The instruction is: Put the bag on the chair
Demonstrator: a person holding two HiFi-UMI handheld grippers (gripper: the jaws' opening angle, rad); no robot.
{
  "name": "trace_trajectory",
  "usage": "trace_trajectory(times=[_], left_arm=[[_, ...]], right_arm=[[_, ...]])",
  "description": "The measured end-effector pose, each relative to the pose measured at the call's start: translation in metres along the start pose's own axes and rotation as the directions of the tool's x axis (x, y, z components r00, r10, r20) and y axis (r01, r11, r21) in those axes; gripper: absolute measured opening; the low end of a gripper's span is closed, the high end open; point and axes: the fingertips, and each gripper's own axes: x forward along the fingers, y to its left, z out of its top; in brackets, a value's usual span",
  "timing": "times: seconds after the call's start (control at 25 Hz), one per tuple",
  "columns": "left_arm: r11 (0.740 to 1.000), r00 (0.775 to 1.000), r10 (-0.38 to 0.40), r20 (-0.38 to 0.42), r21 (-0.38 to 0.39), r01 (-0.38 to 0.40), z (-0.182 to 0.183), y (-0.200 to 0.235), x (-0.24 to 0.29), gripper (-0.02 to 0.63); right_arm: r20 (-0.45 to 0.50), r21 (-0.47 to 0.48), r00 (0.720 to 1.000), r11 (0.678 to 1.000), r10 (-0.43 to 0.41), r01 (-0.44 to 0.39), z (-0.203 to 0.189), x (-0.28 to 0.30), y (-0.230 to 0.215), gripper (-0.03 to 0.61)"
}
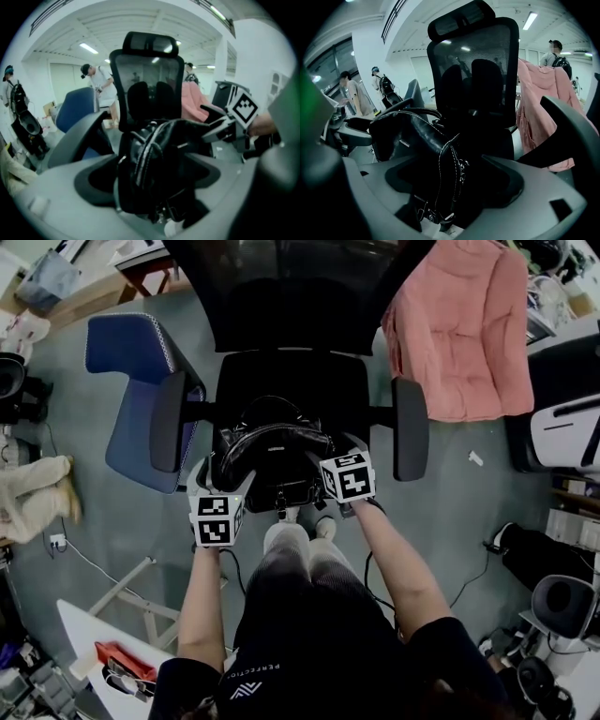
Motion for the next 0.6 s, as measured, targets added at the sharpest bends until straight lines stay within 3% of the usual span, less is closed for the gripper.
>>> trace_trajectory(times=[0.6], left_arm=[[0.999,0.999,0.034,0.025,0.024,-0.035,0.017,-0.005,0.009,0.416]], right_arm=[[0.047,-0.001,0.993,0.994,0.106,-0.107,-0.002,-0.03,0.016,0.345]])
